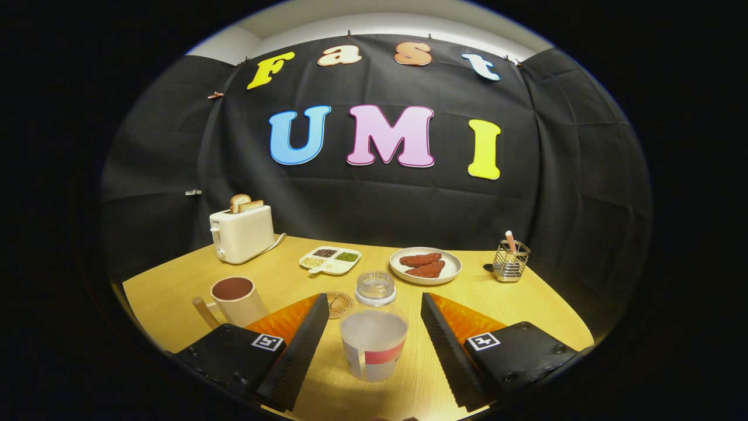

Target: Take the bottle from table, then pour the juice into the cup, finally place the bottle on the coaster

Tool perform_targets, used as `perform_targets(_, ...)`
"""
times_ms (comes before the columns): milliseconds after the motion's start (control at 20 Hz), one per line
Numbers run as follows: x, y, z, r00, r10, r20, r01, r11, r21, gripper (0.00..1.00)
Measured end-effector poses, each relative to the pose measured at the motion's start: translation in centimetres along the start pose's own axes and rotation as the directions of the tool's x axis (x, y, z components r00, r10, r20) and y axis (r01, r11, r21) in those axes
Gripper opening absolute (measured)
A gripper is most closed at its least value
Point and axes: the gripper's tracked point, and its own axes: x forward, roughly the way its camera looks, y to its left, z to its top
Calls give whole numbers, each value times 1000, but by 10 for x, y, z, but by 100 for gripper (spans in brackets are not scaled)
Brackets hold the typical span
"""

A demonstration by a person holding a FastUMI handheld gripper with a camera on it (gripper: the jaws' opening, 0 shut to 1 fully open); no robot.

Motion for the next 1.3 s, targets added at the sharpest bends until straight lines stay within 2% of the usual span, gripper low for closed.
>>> perform_targets(400, 15, -4, -26, 1000, -22, -7, 22, 1000, -5, 97)
perform_targets(1200, 31, -7, -49, 999, -47, -16, 48, 998, 29, 97)
perform_targets(1300, 34, -7, -48, 999, -49, -11, 49, 998, 36, 85)
